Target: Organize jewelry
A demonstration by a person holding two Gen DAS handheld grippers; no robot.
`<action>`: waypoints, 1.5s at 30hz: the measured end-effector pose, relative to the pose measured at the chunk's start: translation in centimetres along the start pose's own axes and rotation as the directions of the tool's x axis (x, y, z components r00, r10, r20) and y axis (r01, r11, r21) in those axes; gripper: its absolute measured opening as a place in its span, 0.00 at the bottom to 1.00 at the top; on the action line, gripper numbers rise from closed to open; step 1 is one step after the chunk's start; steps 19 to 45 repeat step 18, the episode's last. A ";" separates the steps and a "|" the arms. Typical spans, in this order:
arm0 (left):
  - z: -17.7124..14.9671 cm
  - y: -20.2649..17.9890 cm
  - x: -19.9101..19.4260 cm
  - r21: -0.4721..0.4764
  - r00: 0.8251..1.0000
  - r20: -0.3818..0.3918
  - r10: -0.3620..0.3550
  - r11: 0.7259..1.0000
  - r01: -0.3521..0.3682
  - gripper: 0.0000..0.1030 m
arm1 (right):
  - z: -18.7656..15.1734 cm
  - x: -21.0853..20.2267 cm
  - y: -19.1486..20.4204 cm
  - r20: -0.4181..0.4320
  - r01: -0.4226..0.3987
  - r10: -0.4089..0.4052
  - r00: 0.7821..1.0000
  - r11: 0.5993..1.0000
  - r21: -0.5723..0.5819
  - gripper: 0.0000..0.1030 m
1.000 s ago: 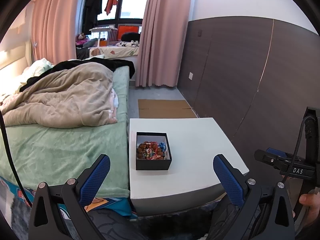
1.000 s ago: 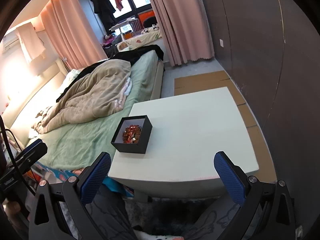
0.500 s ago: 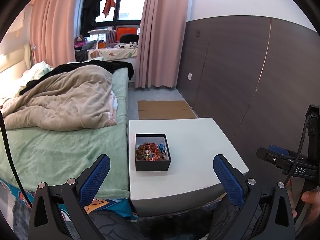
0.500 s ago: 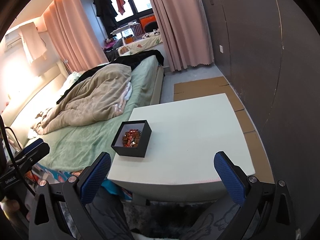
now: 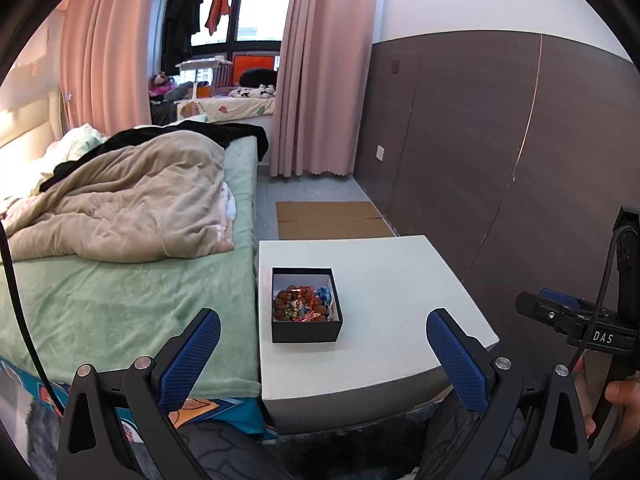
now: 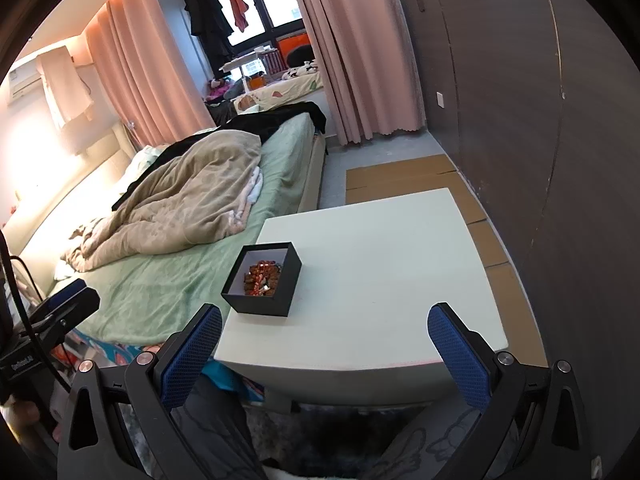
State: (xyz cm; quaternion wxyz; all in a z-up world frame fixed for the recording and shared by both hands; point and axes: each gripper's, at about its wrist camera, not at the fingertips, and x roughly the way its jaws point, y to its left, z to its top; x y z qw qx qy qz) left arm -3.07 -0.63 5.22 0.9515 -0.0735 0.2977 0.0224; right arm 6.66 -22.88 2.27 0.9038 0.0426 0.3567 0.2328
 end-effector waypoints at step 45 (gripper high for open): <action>-0.3 0.7 0.0 -0.010 1.000 0.001 0.011 1.000 -0.011 1.00 | -0.5 0.3 0.2 -0.016 0.014 -0.014 1.000 1.000 0.006 1.00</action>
